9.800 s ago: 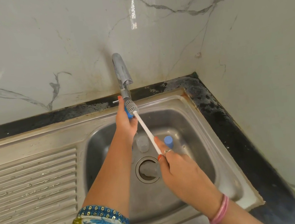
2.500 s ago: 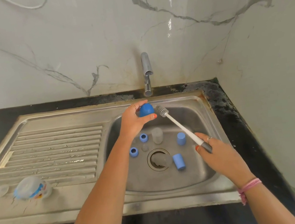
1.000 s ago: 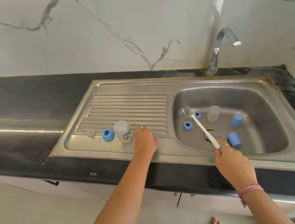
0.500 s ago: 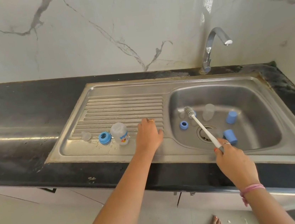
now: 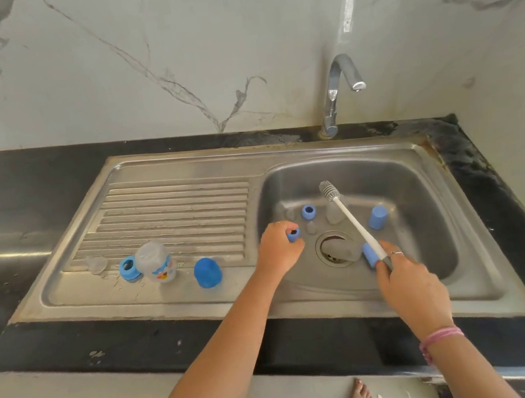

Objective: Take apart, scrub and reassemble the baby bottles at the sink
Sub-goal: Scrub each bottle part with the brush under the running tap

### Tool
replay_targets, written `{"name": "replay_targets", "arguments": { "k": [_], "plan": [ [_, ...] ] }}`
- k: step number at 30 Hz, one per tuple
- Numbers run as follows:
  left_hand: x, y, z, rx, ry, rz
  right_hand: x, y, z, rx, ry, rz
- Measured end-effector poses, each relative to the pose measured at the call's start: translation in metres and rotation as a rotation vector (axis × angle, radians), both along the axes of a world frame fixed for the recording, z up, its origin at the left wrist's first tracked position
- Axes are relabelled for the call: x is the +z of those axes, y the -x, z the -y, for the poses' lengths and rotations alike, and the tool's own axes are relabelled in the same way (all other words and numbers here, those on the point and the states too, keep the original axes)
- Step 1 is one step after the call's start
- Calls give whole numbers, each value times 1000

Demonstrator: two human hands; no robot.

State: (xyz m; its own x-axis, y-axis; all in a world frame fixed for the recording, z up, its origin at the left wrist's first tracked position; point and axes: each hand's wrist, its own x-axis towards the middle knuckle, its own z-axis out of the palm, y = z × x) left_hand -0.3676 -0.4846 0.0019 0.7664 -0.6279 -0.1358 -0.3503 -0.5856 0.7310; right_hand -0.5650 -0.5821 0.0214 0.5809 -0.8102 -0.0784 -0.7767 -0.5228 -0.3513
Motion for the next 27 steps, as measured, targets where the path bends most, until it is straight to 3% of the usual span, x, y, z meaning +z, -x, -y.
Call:
{"name": "replay_targets", "arguments": {
  "k": [7,18,23,27],
  "plan": [
    [-34,12,62,33,-149,-19,-13,11,61,81,19,-142],
    [-76,-5,107,155,-238,-135,-36,12,114,149,-107,-146],
    [-93,-33,122,38,-326,-44,-39,-11,116,155,-132,-166],
    [-111,-49,134,-242,-497,54,-44,-23,115,163,-187,-169]
  ]
}}
